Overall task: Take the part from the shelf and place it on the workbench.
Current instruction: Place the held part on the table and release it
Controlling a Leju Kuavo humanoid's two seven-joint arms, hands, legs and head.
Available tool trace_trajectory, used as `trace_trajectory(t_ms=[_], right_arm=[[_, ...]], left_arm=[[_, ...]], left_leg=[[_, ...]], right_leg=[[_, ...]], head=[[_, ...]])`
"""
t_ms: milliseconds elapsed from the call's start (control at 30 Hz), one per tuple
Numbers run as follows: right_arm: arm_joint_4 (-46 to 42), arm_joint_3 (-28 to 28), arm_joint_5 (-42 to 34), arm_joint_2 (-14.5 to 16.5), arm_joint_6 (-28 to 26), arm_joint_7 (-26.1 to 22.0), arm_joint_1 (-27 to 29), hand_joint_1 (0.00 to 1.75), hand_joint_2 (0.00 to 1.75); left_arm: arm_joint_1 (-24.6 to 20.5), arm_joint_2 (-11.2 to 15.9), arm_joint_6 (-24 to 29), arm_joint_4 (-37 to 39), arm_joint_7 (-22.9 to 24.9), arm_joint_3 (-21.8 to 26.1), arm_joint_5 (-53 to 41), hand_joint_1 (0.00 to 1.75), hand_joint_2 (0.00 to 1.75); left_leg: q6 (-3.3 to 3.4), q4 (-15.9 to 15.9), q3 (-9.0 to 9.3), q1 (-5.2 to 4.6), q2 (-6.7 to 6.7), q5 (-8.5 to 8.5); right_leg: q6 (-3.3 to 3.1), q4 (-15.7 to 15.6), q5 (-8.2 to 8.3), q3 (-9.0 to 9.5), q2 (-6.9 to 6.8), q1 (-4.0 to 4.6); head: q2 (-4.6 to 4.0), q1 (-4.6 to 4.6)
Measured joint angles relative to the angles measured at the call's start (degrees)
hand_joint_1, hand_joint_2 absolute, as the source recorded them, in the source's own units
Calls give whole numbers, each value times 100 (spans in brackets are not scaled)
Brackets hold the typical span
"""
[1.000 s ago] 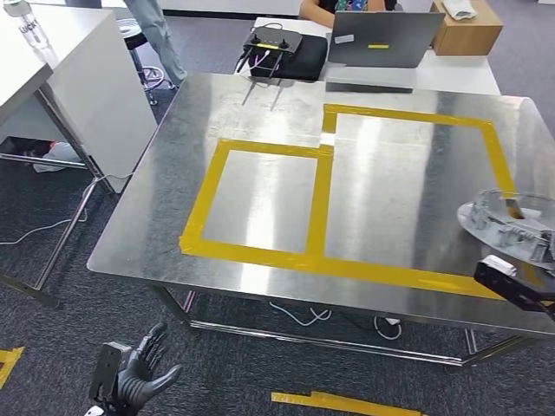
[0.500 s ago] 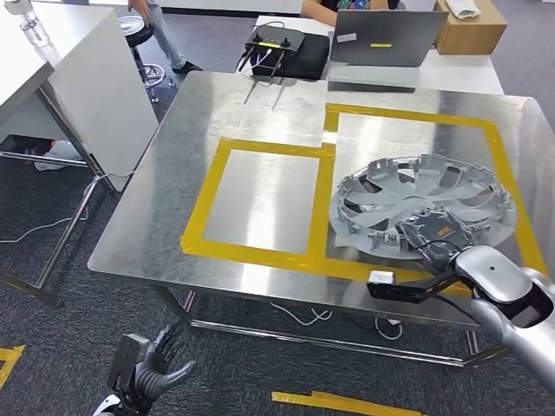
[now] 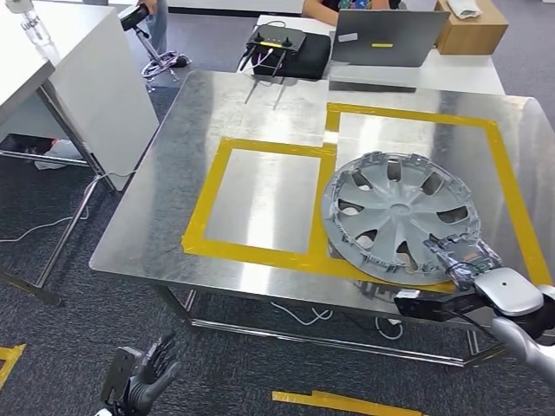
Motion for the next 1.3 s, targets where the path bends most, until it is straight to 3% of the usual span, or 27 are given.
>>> trace_trajectory(t_ms=[167, 233, 333, 467, 567, 667, 700, 733, 767, 867, 933, 1000, 1067, 1133, 1200, 1233, 1267, 1300], right_arm=[[-799, -471, -904, -494, 122, 15, 520, 0, 0], [-1250, -773, -1367, -706, -84, 126, 903, 0, 0], [-2105, -1553, -1721, -875, -949, 334, 1952, 0, 0], [-3421, -2840, -1299, -572, -2327, 508, 3732, 0, 0], [-4096, -3369, -1015, -112, -3467, 468, 4744, 0, 0], [-4484, -3616, -999, 435, -4495, 268, 5480, 0, 0], [-4553, -3668, -1056, 648, -4826, 177, 5689, 0, 0], [-4599, -3718, -1130, 879, -5164, 61, 5875, 0, 0], [-4630, -3771, -1204, 1123, -5473, -69, 6035, 0, 0], [-4671, -3908, -1376, 1735, -5931, -413, 6367, 0, 0], [-4679, -3972, -1448, 2034, -5990, -510, 6500, 0, 0], [-4686, -4024, -1482, 2242, -6012, -544, 6594, 0, 0], [-4690, -4088, -1616, 2448, -5978, -643, 6655, 0, 0], [-4666, -4307, -2127, 2950, -5669, -1094, 6670, 0, 0], [-4547, -4778, -2841, 3785, -4955, -1811, 6576, 0, 0], [-4435, -5070, -3144, 4209, -4614, -2082, 6493, 0, 0], [-4276, -5381, -3429, 4600, -4371, -2242, 6411, 0, 0], [-4085, -5667, -3695, 4922, -4278, -2288, 6346, 0, 0]], left_arm=[[87, -2, -121, 4, -191, 179, -16, 0, 0], [125, -3, -193, 3, -240, 291, -43, 0, 0], [276, -30, -303, -88, -219, 516, -106, 0, 0], [590, -188, -410, -521, 55, 931, -246, 0, 0], [755, -371, -491, -833, 190, 1231, -372, 0, 0], [873, -534, -545, -1042, 262, 1488, -469, 0, 0], [908, -586, -554, -1091, 283, 1559, -501, 0, 0], [939, -634, -559, -1136, 306, 1618, -533, 0, 0], [968, -682, -562, -1180, 329, 1667, -562, 0, 0], [1022, -787, -562, -1307, 365, 1769, -607, 0, 0], [1037, -823, -560, -1391, 371, 1822, -614, 0, 0], [1049, -850, -560, -1448, 374, 1860, -617, 0, 0], [1063, -868, -558, -1484, 378, 1891, -617, 0, 0], [1071, -894, -543, -1515, 395, 1903, -617, 0, 0], [1083, -922, -505, -1540, 425, 1903, -611, 0, 0], [1089, -933, -479, -1548, 438, 1903, -607, 0, 0], [1095, -941, -450, -1558, 449, 1900, -600, 0, 0], [1098, -949, -419, -1571, 456, 1894, -587, 0, 0]], left_leg=[[7, 11, -2, -5, -6, -6], [15, 20, -4, -10, -19, -11], [35, 30, -9, -12, -39, -26], [90, 32, -1, -27, -57, -44], [164, -126, 69, 20, -29, 57], [190, -174, 62, 36, 15, 90], [186, -171, 49, 37, 31, 93], [178, -167, 38, 41, 46, 98], [165, -159, 28, 51, 56, 105], [76, -102, -10, 73, 71, 114], [-3, -59, -24, 52, 70, 131], [-72, -35, -42, 45, 67, 166], [-136, 97, -99, 64, 67, -5], [-188, 615, -235, 83, 67, -530], [-204, 1291, -349, 89, 67, -991], [-189, 1459, -322, 86, 66, -1042], [-158, 1429, -205, 78, 62, -967], [-110, 1177, 10, 65, 44, -809]], right_leg=[[6, -7, 1, -1, -1, -6], [13, -11, -1, 3, -17, -10], [33, -11, -13, 11, -34, -13], [82, -39, -24, 36, -47, -28], [125, 82, -190, -9, -74, -23], [172, 1029, -737, -422, -107, -37], [191, 1321, -830, -545, -111, -47], [209, 1427, -812, -579, -115, -57], [228, 1307, -686, -499, -124, -69], [269, 221, -211, 110, -166, -108], [201, -46, -142, 235, -151, -103], [79, -25, -106, 155, -135, -101], [-27, -36, -54, 84, -142, -102], [-103, -39, 35, -17, -149, -85], [-139, -33, 137, -135, -139, -50], [-146, -29, 193, -193, -122, -31], [-151, -26, 255, -252, -94, -10], [-154, -24, 317, -309, -54, 10]], head=[[0, -1], [0, -2], [0, -2], [0, -2], [0, 11], [0, 29], [0, 29], [0, 28], [0, 28], [0, 30], [0, 27], [0, 24], [0, 21], [0, 20], [0, 21], [0, 19], [0, 18], [0, 20]])
